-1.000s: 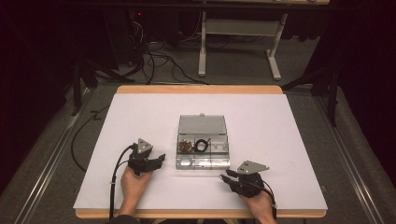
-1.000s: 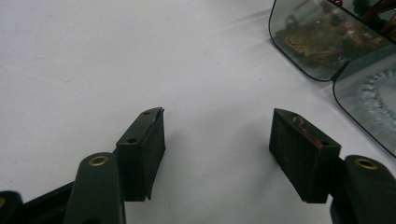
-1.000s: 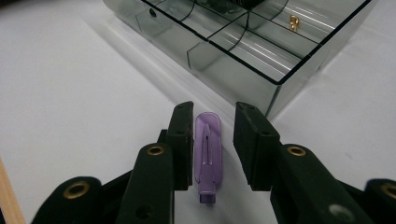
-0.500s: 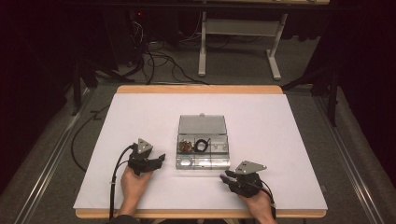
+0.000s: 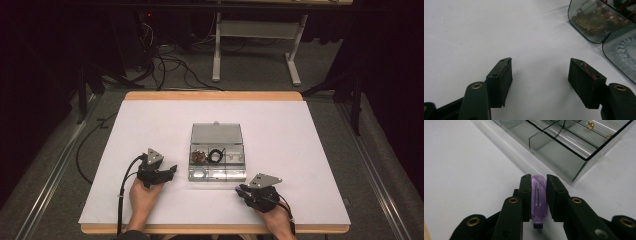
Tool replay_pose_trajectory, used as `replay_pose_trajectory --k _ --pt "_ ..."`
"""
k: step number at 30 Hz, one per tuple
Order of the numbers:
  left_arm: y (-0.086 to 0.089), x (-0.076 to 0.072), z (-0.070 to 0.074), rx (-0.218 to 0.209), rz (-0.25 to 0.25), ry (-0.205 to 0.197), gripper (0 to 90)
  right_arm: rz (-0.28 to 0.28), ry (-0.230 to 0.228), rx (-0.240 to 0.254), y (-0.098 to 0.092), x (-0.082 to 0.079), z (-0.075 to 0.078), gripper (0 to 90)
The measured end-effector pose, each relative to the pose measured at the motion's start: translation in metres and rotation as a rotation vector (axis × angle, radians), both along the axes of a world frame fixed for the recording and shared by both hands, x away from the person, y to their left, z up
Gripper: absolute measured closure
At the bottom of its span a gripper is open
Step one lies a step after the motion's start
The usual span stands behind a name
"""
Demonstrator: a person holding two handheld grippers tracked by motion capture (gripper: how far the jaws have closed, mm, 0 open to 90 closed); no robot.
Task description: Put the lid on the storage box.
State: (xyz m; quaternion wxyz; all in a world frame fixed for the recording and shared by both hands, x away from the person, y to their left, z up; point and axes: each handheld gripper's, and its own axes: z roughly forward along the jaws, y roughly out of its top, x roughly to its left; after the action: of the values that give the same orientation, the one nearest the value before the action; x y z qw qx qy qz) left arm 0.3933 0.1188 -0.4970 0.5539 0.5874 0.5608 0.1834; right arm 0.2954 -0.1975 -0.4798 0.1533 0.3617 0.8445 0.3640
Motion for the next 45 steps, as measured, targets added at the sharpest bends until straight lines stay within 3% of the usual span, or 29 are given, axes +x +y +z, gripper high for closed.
replay_pose_trajectory --k 26,45 --pt "0.0003 0.0000 0.0000 0.002 -0.002 0.001 35.9 0.017 -0.004 -0.021 -0.0004 0.0002 0.0023 76.3" --pt "0.0003 0.0000 0.0000 0.002 -0.002 0.001 35.9 0.035 -0.019 -0.005 0.0022 -0.0008 0.0079 76.3"
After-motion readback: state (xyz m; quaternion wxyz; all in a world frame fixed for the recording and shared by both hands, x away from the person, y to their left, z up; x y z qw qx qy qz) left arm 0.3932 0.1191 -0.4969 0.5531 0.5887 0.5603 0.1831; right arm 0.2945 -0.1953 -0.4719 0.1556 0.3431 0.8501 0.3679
